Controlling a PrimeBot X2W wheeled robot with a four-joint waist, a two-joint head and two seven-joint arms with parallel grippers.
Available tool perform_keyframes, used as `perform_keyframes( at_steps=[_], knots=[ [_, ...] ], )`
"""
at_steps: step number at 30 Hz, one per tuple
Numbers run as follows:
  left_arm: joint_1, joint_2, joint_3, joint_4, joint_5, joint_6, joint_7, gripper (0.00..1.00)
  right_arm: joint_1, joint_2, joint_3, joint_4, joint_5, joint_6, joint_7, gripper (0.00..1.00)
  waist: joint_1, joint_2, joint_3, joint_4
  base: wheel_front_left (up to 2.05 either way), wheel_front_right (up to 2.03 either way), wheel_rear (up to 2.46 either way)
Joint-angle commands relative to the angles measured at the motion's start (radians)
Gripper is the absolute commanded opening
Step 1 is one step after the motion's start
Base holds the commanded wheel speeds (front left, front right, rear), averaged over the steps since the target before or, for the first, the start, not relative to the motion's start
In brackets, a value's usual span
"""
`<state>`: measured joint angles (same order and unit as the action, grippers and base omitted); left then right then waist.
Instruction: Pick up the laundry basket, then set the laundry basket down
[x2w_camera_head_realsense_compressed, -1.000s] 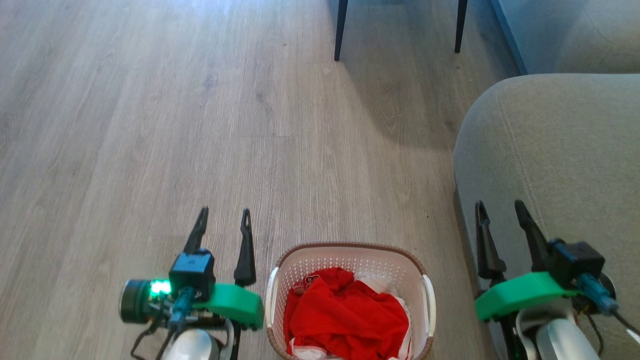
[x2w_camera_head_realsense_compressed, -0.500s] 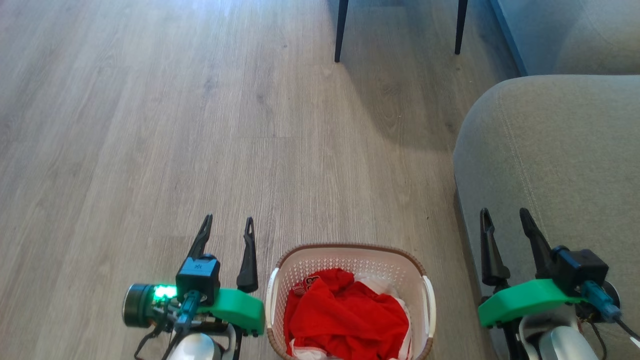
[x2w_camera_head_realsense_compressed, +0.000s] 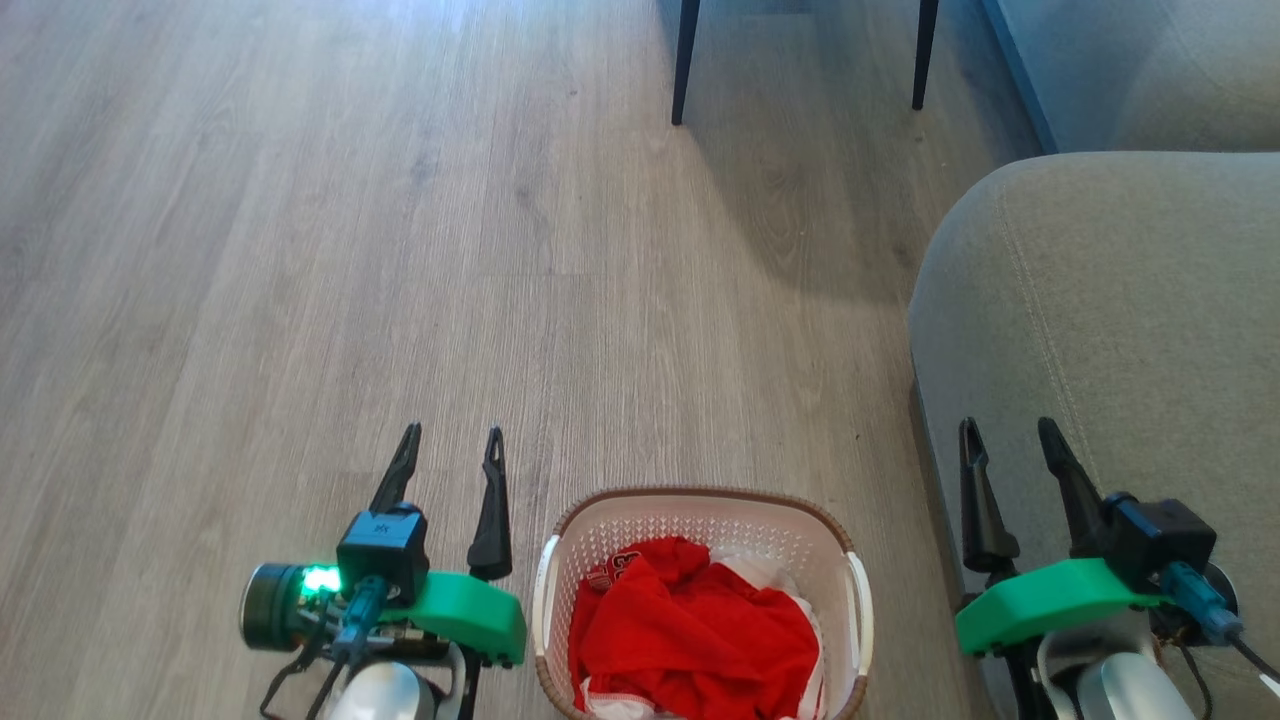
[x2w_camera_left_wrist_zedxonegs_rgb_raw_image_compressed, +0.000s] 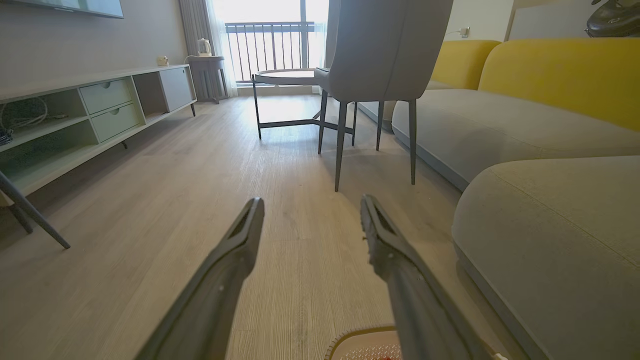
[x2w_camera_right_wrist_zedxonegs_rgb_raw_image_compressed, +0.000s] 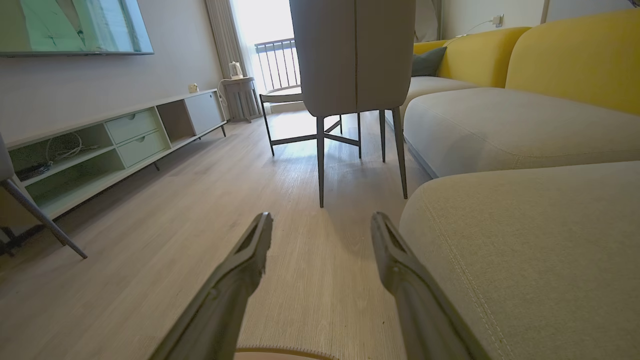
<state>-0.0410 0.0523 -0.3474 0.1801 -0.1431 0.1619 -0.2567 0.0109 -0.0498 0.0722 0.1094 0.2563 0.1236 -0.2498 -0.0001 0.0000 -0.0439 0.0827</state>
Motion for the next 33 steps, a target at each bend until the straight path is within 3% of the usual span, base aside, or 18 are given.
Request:
perform_keyframes(
  at_steps=[1,33],
  knots=[
    [-0.040,-0.002,0.035,-0.030,-0.007,-0.004,-0.005,1.00,-0.018,-0.001,0.024,-0.030,0.009,0.007,-0.012,1.00,0.0001,0.0000,0.000,0.000,0.00,0.00,0.00],
    [-0.034,-0.002,0.049,-0.023,-0.067,-0.050,-0.005,1.00,-0.025,0.000,0.023,-0.026,0.011,0.007,-0.012,1.00,0.0001,0.0000,-0.008,-0.014,0.00,0.00,0.00]
  ],
)
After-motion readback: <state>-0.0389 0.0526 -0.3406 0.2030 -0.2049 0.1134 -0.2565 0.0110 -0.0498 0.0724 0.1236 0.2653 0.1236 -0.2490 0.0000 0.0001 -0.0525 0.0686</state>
